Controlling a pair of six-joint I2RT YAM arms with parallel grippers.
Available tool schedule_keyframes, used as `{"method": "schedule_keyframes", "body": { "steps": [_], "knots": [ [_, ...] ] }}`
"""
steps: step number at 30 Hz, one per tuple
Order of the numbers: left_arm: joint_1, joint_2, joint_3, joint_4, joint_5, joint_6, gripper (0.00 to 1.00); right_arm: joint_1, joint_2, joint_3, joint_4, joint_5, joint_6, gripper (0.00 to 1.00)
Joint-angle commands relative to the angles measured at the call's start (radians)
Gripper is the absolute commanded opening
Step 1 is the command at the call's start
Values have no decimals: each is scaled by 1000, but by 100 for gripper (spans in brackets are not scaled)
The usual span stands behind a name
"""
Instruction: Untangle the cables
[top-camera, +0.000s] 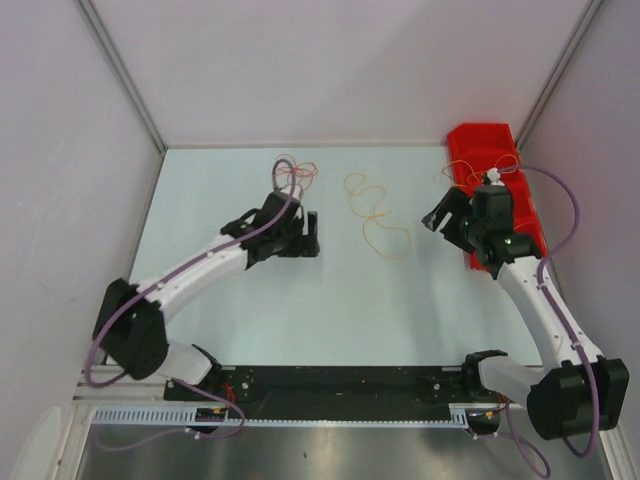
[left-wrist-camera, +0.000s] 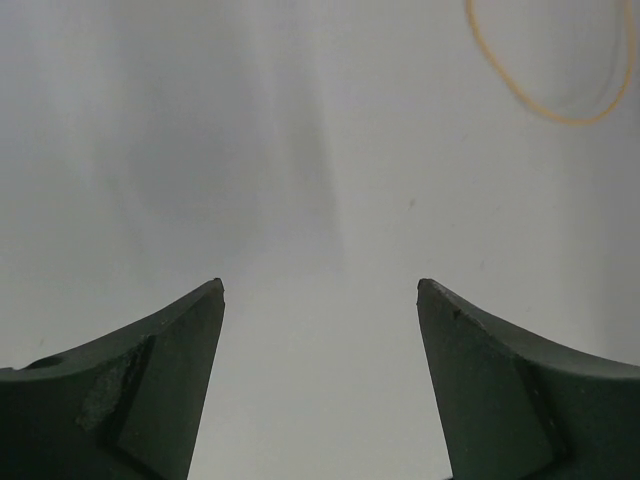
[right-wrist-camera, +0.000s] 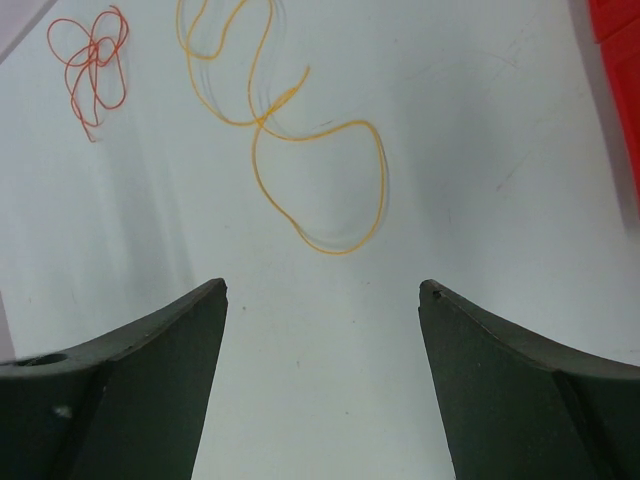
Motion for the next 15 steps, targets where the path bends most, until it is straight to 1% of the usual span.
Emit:
{"method": "schedule_keyframes", "body": {
  "steps": [1,2,3,4,5,6,7,8,10,11,12,13,14,15],
  "knots": [
    [-35,217,230,129,-56,7,83,21,-92,13,-81,47,-1,82],
    [-37,269,314,131,-56,11,83,18,-124,14,-119,50,-7,82],
    [-37,359,358,129,-57,19,83,14,-136,13,-139,84,-12,83],
    [-41,412,404,125,-57,24,82,11,-153,13,-156,104,-27,83],
    [-44,458,494,123,-56,28,82,6,-167,13,-183,105,-36,83],
    [-49,548,539,125,-56,42,82,-2,-191,13,-194,111,-39,83],
    [-57,590,586,119,-56,47,82,-6,-202,13,-205,110,-56,84],
    [-61,628,682,100,-54,51,82,-9,-212,13,-222,108,-62,84],
    [-69,738,767,102,-45,71,83,-31,-233,13,-240,90,-77,84],
    [-69,778,841,102,-44,76,83,-38,-239,13,-254,84,-81,84],
    [-69,814,882,94,-39,85,83,-49,-250,13,-259,66,-84,84],
    [-71,889,971,79,-39,90,83,-52,-253,13,-266,61,-85,84],
    [-69,923,1014,59,-33,96,83,-54,-258,13,-270,62,-85,84],
    [-69,950,1053,53,-22,99,82,-57,-261,13,-271,31,-87,84]
  ]
}}
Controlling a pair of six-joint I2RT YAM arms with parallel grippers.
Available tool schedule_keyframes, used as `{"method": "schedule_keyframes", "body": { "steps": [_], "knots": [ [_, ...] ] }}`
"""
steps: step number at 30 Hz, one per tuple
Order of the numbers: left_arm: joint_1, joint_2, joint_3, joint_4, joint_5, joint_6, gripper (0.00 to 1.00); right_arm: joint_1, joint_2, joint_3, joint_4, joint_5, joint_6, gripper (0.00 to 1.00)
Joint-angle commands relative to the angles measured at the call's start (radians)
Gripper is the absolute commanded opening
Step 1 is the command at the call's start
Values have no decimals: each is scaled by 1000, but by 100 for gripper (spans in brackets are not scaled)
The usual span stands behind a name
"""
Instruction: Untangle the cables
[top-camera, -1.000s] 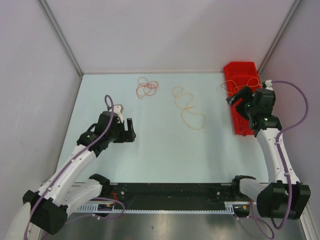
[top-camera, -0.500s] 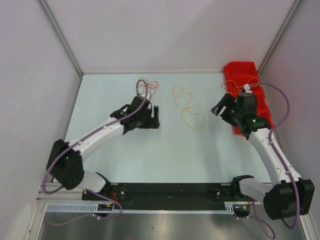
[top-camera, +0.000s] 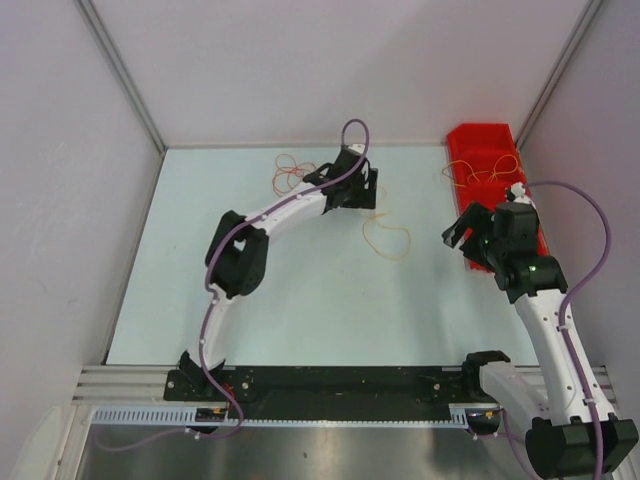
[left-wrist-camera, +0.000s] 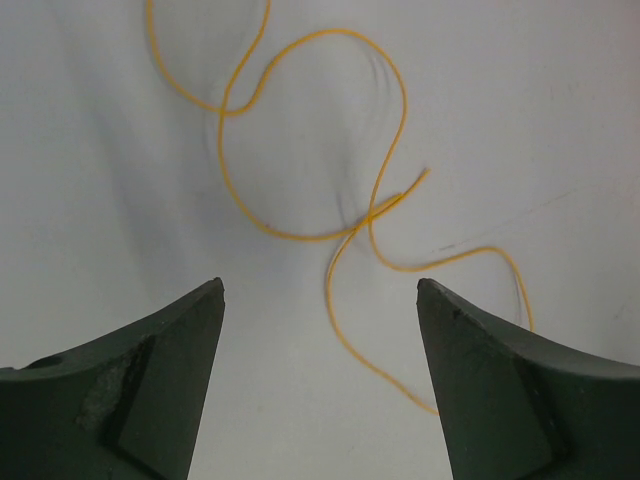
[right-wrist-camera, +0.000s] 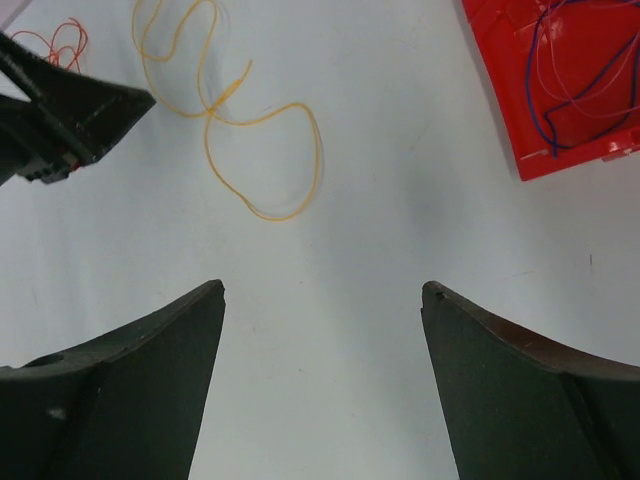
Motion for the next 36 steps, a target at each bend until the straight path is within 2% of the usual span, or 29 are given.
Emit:
{"method": "schedule_keyframes", "body": {
  "steps": [1,5,13,16,19,20,21,24,29,33,36],
  "knots": [
    [-10,142,225,-19,39,45,82,-14,-27,13,-48,-45,-31,84],
    [-11,213,279,21,70,44,80,-12,-27,13,-55,-57,-42,85],
    [-18,296,311,95,167,33,67,-25,-18,13,-55,-57,-68,84],
    [-21,313,313,126,190,31,54,-26,-18,13,-55,-58,-74,84],
    [-21,336,333,115,185,27,33,-31,-21,11,-55,-57,-79,85],
    [-21,338,334,112,187,27,11,-34,-22,9,-55,-55,-80,84],
    [-21,335,334,104,187,24,0,-34,-21,8,-56,-55,-82,84],
    [-22,281,310,64,202,19,0,-40,-30,8,-55,-57,-84,84],
    [-28,16,216,25,263,0,0,-66,-58,9,-27,-98,-88,85],
    [-39,-98,328,-168,309,45,0,-98,-64,14,37,-238,-79,85],
    [-42,-170,379,-253,377,82,0,-155,-77,23,94,-351,-47,85]
  ]
}}
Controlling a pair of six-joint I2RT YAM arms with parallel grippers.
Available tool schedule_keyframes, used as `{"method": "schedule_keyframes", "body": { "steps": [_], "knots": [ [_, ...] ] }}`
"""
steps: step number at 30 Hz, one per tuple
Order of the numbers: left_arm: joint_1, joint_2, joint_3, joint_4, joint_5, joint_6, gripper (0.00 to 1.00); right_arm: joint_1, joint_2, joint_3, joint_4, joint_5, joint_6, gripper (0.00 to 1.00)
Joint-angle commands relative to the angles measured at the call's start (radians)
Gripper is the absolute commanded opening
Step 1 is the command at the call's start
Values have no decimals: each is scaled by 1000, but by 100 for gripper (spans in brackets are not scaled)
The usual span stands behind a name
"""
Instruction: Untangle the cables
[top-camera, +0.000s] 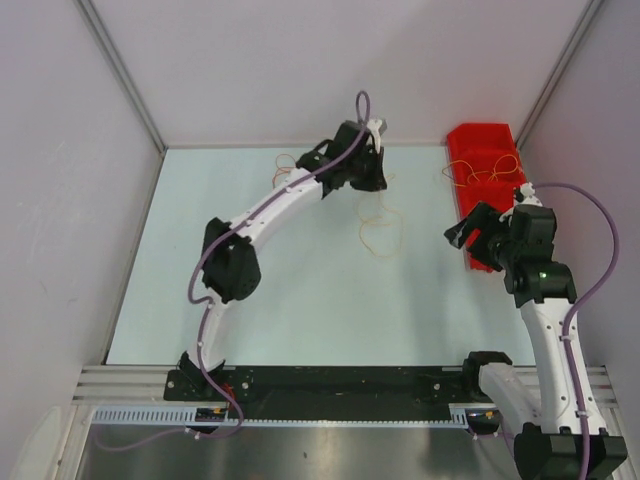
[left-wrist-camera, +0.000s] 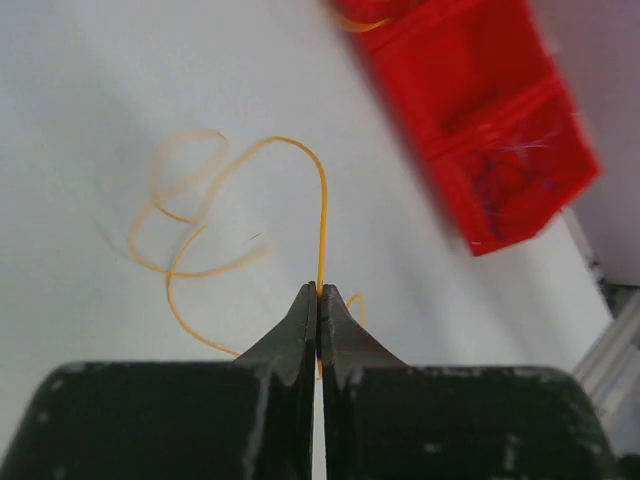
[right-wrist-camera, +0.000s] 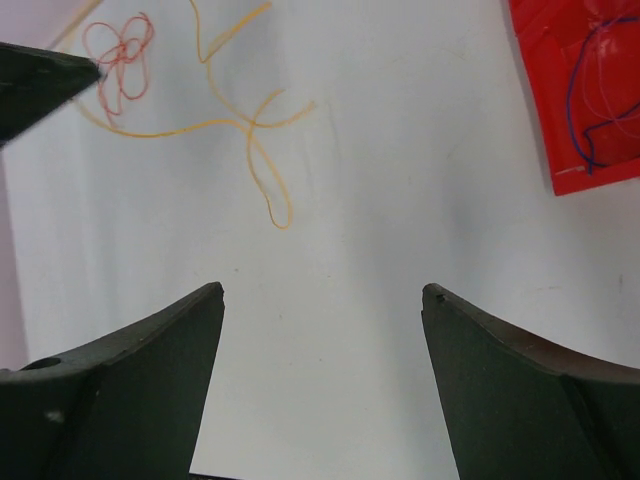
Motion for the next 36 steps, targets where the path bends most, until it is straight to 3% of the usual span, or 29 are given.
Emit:
{"method": "schedule_keyframes", "body": {
  "steps": [1,11,18,23,27,29,36],
  "knots": [
    [-14,-207,120,-140,140,65,0,-40,-48,25,121,-203,33,84],
    [-13,-336,88,-300,234,100,0,-40,-128,34,308,-411,50,83],
    [-14,-365,-97,-318,206,91,0,-36,-89,40,368,-457,54,84],
    [-16,-416,-343,-190,250,10,0,-6,-59,36,308,-403,22,84],
    [-36,-456,-593,49,324,-85,0,32,-66,19,278,-346,1,84],
    [-40,-454,-619,102,280,-78,1,40,-66,10,267,-325,-1,84],
    [-23,-408,-581,5,-33,25,3,49,-67,-3,241,-309,-4,84]
  ]
}}
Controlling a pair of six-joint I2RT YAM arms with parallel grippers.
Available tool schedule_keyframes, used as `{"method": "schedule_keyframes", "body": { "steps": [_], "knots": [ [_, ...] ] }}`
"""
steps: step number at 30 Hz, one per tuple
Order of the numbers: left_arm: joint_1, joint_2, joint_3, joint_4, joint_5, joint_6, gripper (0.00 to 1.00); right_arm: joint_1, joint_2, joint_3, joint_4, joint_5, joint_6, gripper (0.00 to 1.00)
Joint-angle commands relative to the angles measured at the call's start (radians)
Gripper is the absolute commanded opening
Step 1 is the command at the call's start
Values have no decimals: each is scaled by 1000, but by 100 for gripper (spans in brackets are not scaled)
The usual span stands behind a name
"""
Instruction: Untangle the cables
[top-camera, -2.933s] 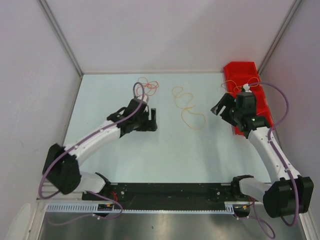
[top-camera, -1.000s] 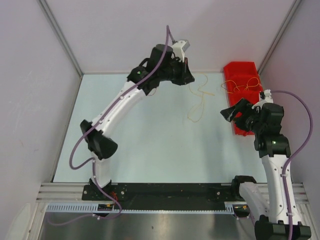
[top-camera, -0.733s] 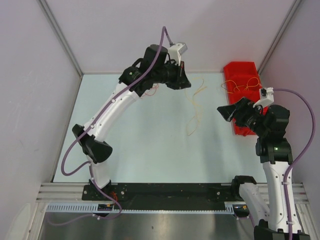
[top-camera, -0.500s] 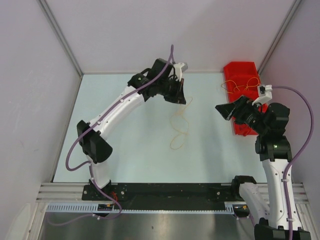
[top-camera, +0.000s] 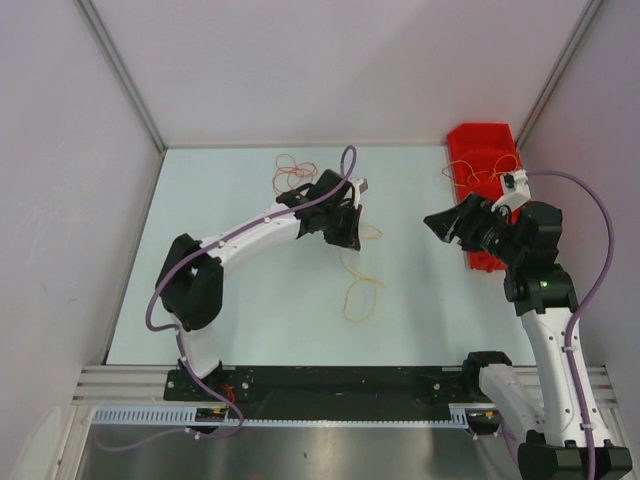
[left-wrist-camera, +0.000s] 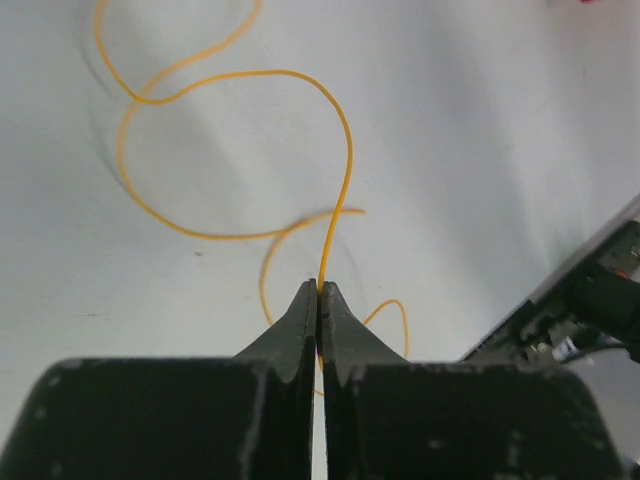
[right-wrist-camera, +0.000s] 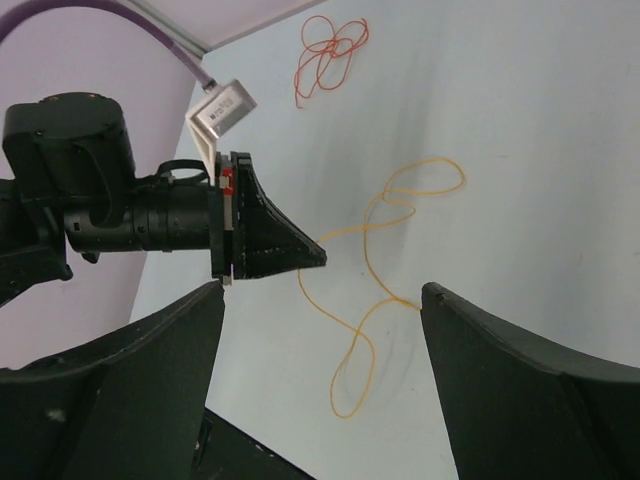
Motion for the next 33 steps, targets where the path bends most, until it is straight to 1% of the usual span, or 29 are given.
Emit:
{"method": "schedule_keyframes", "body": {
  "steps": [1,3,5,6,7,8,9,11,12,15,17,18,19,21,22,24,25,26,27,28,29,30,31,32,33],
  "knots": [
    [15,-25,30,22,-188,44,4,14,-16,-3,-18,29,-24,84],
    [15,-23,-17,25,-225,50,7,26,-18,-6,-24,35,-29,84],
    [14,-28,-57,30,-263,50,13,41,-11,-12,-37,43,-38,84],
    [15,-29,-89,28,-314,54,19,64,-2,-15,-43,63,-40,84],
    [15,-29,-100,24,-336,57,29,77,4,-22,-49,81,-41,84],
    [17,-25,-106,16,-356,66,34,89,10,-23,-61,101,-41,84],
    [17,-20,-102,-11,-392,70,49,121,21,-23,-67,141,-43,84],
    [19,-26,-85,-35,-425,78,64,153,58,-22,-78,181,-35,84],
    [17,-35,-82,-57,-438,80,76,179,73,-22,-83,209,-31,84],
    [26,-83,-70,-94,-471,90,85,242,136,-20,-87,235,-31,84],
    [32,-133,-73,-119,-494,93,87,271,189,-5,-104,264,-44,84],
    [35,-149,-80,-140,-498,95,87,305,209,7,-124,282,-46,84],
    [38,-170,-97,-153,-506,100,87,320,264,30,-136,304,-49,84],
    [37,-236,-123,-182,-517,100,87,359,315,53,-153,356,-38,84],
    [37,-262,-167,-187,-520,101,87,395,361,63,-156,371,-32,84],
    [37,-353,-223,-190,-520,97,87,425,410,102,-150,427,-20,84],
    [37,-380,-282,-188,-514,80,86,451,459,131,-143,459,-23,84],
    [37,-443,-315,-179,-502,67,85,455,484,142,-118,467,-35,84],
    [38,-472,-385,-167,-477,40,83,457,507,153,-101,468,-41,84],
    [35,-507,-425,-148,-418,25,78,443,562,162,-81,454,-50,84],
    [32,-569,-468,-94,-373,6,74,428,587,176,-36,433,-54,84],
    [29,-603,-558,-60,-336,-32,70,413,620,185,-8,401,-54,83],
    [25,-632,-603,-21,-267,-58,58,387,681,195,17,337,-54,81],
    [8,-682,-646,55,-245,-81,50,379,720,233,50,320,-51,76],
    [-6,-702,-721,92,-227,-125,44,374,754,256,58,301,-49,72]
  ]
}}
